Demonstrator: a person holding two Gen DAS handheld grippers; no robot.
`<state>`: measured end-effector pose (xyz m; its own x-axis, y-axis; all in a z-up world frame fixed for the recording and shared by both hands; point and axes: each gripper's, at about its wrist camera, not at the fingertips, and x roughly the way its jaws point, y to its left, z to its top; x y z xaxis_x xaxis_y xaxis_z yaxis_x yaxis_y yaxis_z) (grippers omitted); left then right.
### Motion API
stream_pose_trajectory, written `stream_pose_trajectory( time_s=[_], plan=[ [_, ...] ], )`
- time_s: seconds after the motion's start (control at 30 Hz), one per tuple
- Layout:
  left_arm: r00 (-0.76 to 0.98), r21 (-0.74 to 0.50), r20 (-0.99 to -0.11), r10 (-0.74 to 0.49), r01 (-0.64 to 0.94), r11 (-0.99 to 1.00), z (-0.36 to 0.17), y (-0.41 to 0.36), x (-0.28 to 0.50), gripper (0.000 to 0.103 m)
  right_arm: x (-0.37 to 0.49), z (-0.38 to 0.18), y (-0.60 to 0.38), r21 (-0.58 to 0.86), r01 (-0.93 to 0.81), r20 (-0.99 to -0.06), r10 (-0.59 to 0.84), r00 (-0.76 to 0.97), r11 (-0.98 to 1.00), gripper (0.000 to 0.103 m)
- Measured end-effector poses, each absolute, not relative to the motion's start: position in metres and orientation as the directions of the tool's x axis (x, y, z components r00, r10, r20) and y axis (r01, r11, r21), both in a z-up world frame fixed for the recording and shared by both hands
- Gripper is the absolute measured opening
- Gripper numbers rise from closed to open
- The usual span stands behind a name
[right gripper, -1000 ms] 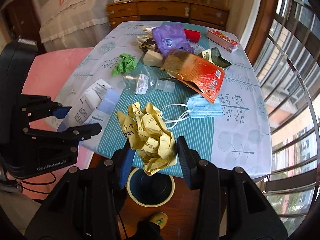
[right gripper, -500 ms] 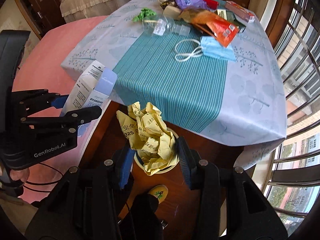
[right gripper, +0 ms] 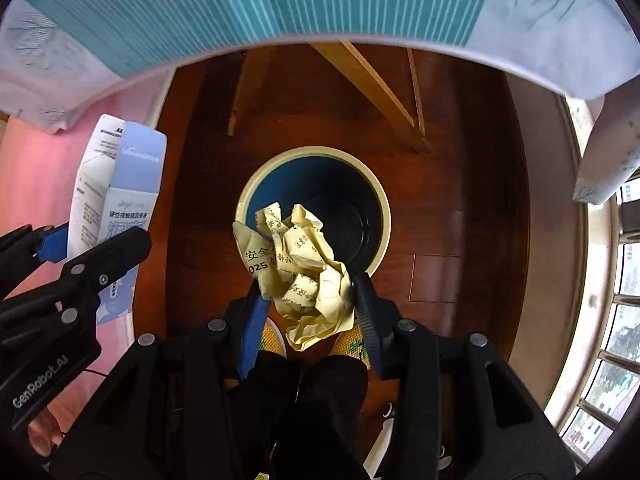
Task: Collect trash
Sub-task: 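Carry both items over the bin and open both grippers to drop them, then raise both tools back toward the table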
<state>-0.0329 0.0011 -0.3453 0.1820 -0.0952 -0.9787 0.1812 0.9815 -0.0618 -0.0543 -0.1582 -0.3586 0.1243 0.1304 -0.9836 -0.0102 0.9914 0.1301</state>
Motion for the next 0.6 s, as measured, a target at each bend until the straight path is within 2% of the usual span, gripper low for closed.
stream_pose_trajectory(
  time_s=[0.13, 0.3, 0.33, 0.37, 0.4, 0.47, 0.5, 0.6],
  plan=[
    [0.17, -0.051, -0.982, -0.084, 0.191, 0.98, -0.411, -0.002, -0.02, 0.04, -0.046, -0.428, -0.162, 0.118, 0.057, -0.987, 0.11, 0.12, 0.991, 0.039],
    [0.17, -0.077, -0.979, -0.11, 0.189, 0.979, -0.466, -0.009, -0.009, 0.04, -0.038, -0.488, -0.165, 0.122, 0.105, -0.986, 0.109, 0.124, 0.987, 0.04],
    [0.157, -0.103, -0.979, -0.133, 0.185, 0.977, -0.475, -0.009, -0.003, 0.045, -0.036, -0.497, -0.168, 0.131, 0.116, -0.985, 0.116, 0.124, 0.985, 0.04],
    [0.135, -0.14, -0.977, -0.165, 0.178, 0.974, -0.483, -0.007, 0.0, 0.053, -0.035, -0.505, -0.17, 0.144, 0.13, -0.984, 0.128, 0.125, 0.981, 0.042],
    [0.125, -0.163, -0.975, -0.184, 0.165, 0.973, -0.489, -0.005, 0.004, 0.058, -0.034, -0.512, -0.173, 0.161, 0.146, -0.982, 0.144, 0.12, 0.976, 0.046],
    [0.136, -0.149, -0.976, -0.168, 0.141, 0.979, -0.498, -0.003, 0.01, 0.087, -0.028, -0.52, -0.176, 0.161, 0.175, -0.983, 0.141, 0.121, 0.971, 0.053],
    [0.139, -0.145, -0.977, -0.163, 0.131, 0.981, -0.501, -0.001, 0.013, 0.092, -0.027, -0.522, -0.178, 0.154, 0.185, -0.983, 0.131, 0.13, 0.971, 0.059],
    [0.147, -0.148, -0.976, -0.16, 0.085, 0.985, -0.505, 0.01, 0.021, 0.094, -0.024, -0.525, -0.179, 0.147, 0.195, -0.983, 0.121, 0.141, 0.97, 0.065]
  ],
)
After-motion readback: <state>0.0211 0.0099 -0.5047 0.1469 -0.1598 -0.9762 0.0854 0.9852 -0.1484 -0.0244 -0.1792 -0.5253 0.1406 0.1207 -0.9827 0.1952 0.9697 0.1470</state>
